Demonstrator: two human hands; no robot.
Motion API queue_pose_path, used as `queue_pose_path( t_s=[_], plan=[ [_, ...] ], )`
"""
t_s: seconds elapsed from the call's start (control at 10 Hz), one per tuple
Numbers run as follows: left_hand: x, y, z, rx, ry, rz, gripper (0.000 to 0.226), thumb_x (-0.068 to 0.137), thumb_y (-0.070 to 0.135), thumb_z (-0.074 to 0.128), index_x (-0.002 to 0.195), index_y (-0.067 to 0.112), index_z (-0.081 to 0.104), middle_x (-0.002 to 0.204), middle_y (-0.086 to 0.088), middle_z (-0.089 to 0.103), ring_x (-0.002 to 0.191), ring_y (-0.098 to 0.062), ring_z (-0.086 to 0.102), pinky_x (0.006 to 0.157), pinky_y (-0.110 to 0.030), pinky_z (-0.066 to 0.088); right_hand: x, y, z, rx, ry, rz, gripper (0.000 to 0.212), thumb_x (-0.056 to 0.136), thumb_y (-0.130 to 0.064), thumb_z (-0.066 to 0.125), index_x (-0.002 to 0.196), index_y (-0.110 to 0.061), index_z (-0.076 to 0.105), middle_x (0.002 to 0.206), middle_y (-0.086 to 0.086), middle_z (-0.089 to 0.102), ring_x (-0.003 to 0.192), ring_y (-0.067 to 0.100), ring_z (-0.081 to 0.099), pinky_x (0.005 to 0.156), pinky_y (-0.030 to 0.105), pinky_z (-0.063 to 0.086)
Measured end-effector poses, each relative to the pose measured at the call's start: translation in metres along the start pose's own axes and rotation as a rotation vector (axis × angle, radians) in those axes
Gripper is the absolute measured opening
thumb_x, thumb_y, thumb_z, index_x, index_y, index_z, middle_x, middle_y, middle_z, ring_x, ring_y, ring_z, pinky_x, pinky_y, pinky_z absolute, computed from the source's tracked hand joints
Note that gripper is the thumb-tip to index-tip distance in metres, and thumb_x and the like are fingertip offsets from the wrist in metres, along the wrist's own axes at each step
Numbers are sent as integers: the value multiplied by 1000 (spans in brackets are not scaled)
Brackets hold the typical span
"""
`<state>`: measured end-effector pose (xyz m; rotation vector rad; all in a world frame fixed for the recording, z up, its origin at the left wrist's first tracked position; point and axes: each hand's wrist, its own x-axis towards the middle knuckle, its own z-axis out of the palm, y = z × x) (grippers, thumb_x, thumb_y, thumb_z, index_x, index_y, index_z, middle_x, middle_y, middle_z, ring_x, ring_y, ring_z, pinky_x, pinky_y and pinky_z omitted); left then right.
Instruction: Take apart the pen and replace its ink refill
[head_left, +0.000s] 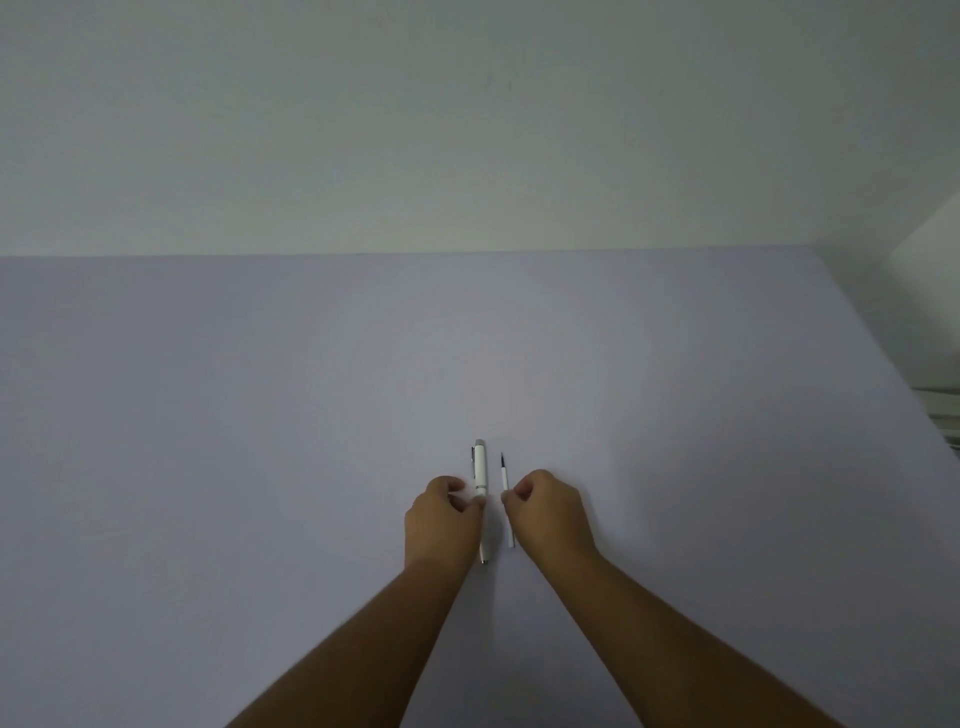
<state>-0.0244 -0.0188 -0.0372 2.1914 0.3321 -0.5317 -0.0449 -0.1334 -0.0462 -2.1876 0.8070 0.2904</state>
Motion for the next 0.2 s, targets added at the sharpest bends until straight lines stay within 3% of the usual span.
queue_pose_path(
  t_s=[0.1,0.2],
  plan=[
    [2,6,-8,-35,70,51,48,92,31,54,137,19,43,134,-8,54,122,-25,51,103,-42,46,1,-9,-11,-41,58,-52,26,93,-36,50,100,-13,60,100,6,67,88,22,62,69,29,47],
    [3,25,-24,-56,111,123,62,94,41,46,149,24,23,153,-6,34,142,-28,25,115,-48,28,5,-26,-26,-56,166,-119,35,93,-43,45,107,-15,60,105,6,67,98,24,62,80,36,54]
  ],
)
